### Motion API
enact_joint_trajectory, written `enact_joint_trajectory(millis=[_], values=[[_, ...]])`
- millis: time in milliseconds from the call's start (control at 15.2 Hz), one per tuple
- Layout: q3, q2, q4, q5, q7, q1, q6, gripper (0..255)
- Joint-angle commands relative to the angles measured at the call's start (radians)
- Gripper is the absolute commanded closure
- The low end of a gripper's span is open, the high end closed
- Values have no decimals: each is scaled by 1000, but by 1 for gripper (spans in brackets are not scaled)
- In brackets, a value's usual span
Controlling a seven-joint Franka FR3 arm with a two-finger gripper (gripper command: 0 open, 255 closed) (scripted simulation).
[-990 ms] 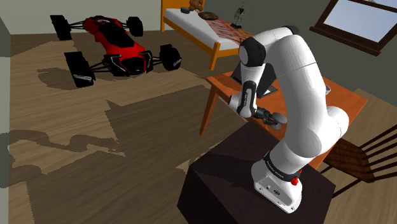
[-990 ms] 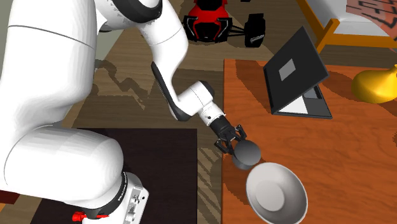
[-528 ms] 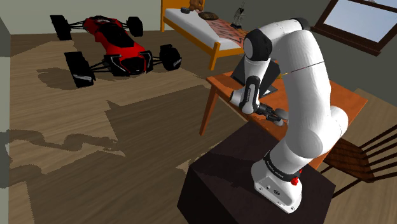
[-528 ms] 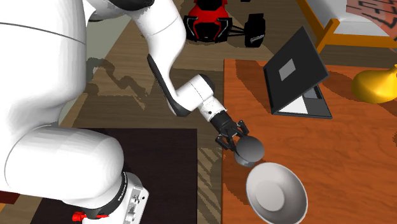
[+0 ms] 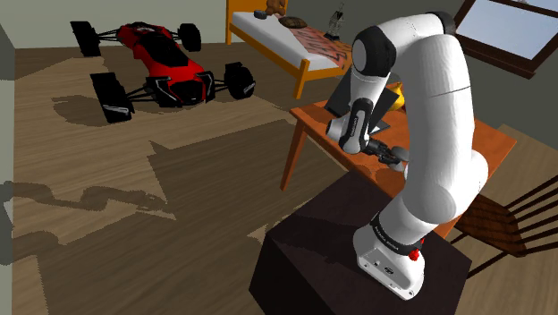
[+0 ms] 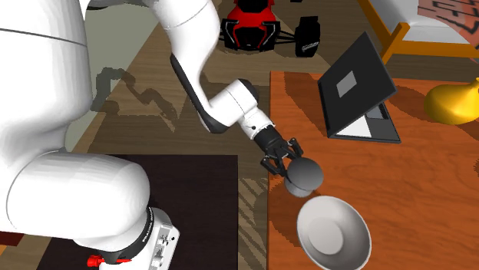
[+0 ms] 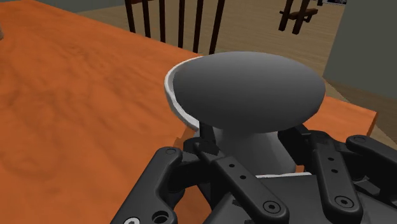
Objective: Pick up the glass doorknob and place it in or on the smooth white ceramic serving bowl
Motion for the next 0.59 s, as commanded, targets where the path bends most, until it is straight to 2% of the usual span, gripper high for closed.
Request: enact_joint_trajectory(millis=[0, 528], values=[[-12, -30, -14, -8, -12, 8, -11, 255], [-55, -156, -65, -38, -59, 43, -66, 255]])
